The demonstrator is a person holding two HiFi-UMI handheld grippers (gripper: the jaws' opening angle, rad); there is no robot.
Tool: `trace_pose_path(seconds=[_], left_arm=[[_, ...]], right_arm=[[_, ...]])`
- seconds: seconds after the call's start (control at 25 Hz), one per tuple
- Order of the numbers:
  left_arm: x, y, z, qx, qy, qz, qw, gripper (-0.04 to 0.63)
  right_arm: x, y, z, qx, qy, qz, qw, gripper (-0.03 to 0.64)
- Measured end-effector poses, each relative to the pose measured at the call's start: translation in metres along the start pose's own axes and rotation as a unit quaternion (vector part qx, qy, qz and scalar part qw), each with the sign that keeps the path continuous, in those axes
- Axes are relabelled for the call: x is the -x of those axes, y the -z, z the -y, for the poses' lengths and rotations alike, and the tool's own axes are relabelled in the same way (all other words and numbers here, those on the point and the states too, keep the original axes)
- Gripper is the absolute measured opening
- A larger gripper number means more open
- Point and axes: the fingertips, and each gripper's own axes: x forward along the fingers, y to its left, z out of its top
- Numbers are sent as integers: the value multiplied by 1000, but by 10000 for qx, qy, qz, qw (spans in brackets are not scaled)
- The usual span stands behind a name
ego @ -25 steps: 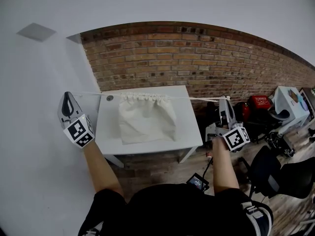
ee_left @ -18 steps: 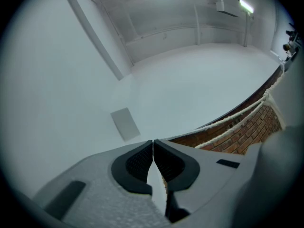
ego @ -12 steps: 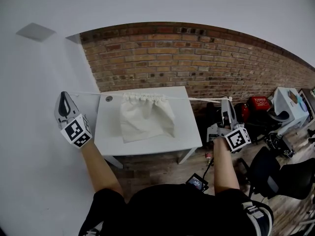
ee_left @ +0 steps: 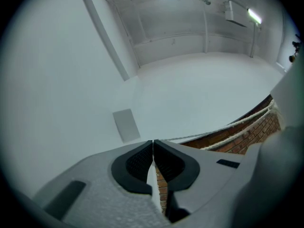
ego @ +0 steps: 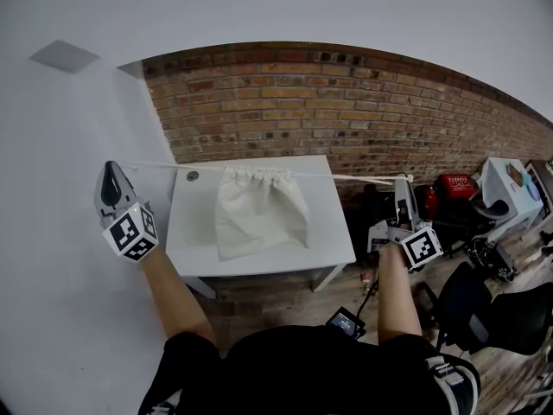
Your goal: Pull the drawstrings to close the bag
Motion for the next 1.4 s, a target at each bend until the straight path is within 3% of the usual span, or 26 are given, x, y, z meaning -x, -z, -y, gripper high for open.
trace_pose_path(seconds=[0.36,0.88,1.4], left_arm=[[-2,-7,0,-22,-25,91,10000,23],[-8,-5,1,618,151,274,9976,23],[-8,-11,0,915,161,469,9946,23]], right_arm=[[1,-5,12,-174,72,93,9998,6],[-3,2,22,-206,82,20,9998,6],[5,-1,44,-430,237,86,9988,6]])
